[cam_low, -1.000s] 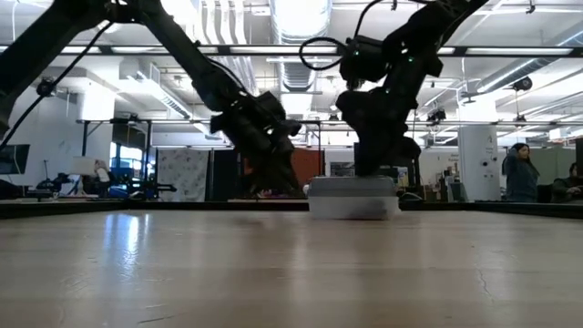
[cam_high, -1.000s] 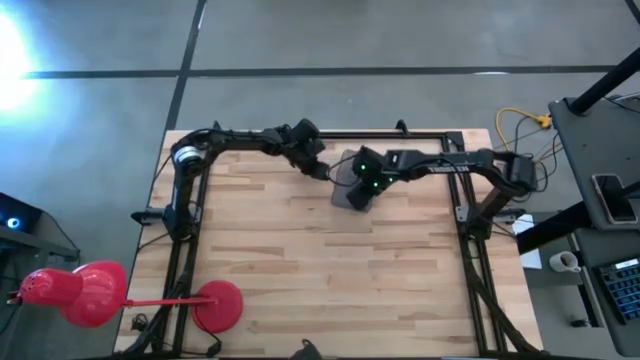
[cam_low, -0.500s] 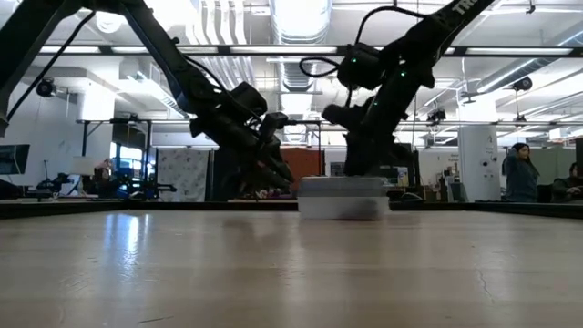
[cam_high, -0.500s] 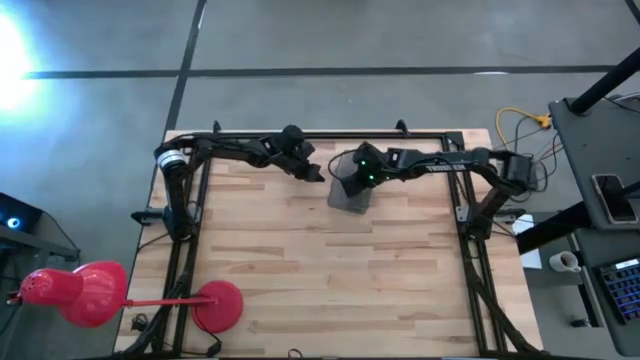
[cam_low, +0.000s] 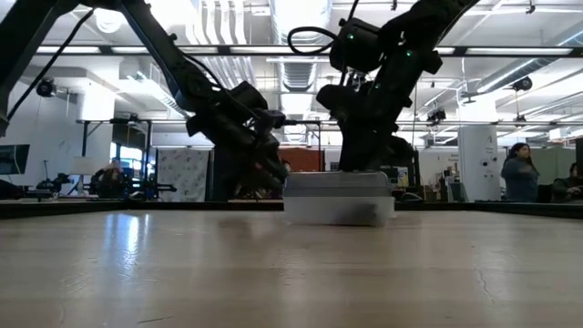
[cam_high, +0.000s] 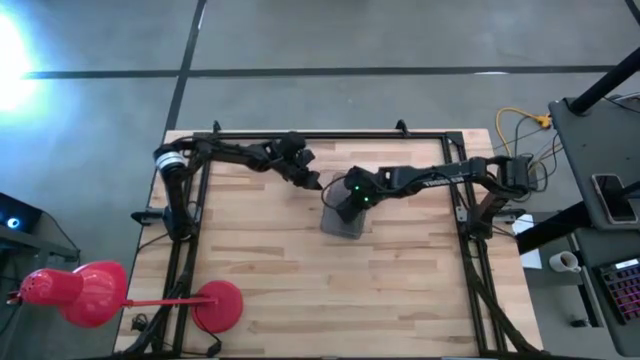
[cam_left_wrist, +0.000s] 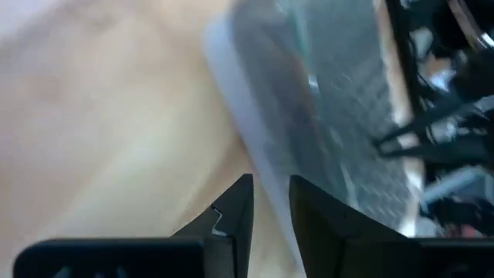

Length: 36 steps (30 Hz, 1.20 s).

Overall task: Pick & place school supplies into a supply box
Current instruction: Close the transparent supply box

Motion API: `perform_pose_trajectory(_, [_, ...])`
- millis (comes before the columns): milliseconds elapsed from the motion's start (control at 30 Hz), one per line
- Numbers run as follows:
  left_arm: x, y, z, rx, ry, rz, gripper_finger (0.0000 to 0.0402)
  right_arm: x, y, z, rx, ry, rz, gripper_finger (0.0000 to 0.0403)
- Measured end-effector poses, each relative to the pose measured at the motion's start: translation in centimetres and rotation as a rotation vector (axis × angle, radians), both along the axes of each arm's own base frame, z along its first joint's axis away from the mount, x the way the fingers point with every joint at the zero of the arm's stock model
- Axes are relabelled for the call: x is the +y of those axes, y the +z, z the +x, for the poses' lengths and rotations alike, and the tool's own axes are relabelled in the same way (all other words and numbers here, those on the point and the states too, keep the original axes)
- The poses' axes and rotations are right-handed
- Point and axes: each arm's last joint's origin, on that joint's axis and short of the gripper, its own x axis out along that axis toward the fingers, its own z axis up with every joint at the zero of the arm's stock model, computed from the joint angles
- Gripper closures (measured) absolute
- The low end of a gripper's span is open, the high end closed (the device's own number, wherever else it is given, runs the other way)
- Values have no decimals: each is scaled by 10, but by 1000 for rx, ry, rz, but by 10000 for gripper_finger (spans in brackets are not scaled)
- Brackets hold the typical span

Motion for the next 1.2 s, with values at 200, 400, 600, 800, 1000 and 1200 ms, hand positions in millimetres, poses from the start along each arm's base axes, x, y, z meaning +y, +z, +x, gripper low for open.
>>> perform_pose_trajectory(200, [-24, -6, 5, 3, -87, -17, 333, -1, -1, 0, -7, -15, -1, 375])
perform_pose_trajectory(400, [-33, -9, 13, 11, -66, 43, 332, -1, 2, 2, -10, -15, -3, 375])
perform_pose_trajectory(600, [-31, -12, 14, 17, -46, 49, 332, -1, 2, 2, -10, -9, -10, 375])
perform_pose_trajectory(800, [-32, -25, 19, 24, -41, 41, 332, -1, 1, 2, -2, 2, -15, 375])
perform_pose_trajectory(1000, [-31, -31, 21, 30, -22, 39, 333, -1, 2, 2, -8, 1, -16, 375])
perform_pose_trajectory(1200, [-33, -29, 25, 32, -30, 29, 333, -1, 1, 2, -6, 4, -17, 375])
